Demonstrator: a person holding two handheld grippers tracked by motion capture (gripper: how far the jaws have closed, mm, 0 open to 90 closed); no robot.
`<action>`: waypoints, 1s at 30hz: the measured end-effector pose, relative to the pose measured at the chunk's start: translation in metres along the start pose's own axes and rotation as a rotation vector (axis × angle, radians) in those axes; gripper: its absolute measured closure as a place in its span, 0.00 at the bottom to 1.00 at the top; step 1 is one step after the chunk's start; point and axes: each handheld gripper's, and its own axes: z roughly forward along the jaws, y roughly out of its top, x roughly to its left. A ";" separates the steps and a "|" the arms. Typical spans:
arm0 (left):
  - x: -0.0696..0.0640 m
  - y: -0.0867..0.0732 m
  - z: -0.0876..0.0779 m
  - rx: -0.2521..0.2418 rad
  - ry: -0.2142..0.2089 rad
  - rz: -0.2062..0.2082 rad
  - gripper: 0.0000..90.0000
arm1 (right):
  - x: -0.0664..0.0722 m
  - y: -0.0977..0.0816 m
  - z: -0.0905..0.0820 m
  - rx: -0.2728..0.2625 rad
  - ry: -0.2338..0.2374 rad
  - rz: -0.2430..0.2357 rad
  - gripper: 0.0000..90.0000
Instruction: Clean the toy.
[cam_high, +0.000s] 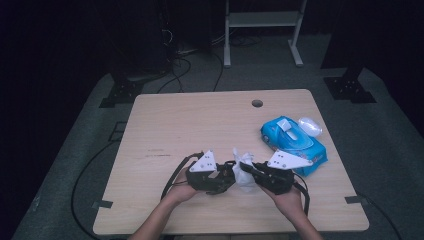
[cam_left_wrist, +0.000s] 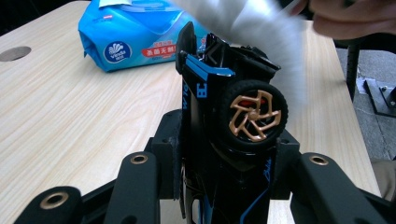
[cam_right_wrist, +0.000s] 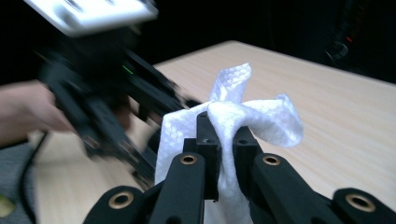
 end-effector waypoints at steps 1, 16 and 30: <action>-0.001 0.001 0.001 -0.002 -0.003 0.003 0.63 | 0.004 0.003 0.001 -0.001 0.009 -0.014 0.95; -0.006 0.005 0.005 0.035 -0.013 0.031 0.63 | 0.009 0.008 0.008 0.032 -0.008 -0.051 0.95; -0.004 0.003 0.003 0.023 -0.006 0.022 0.63 | -0.006 -0.002 -0.001 0.008 -0.025 0.028 0.95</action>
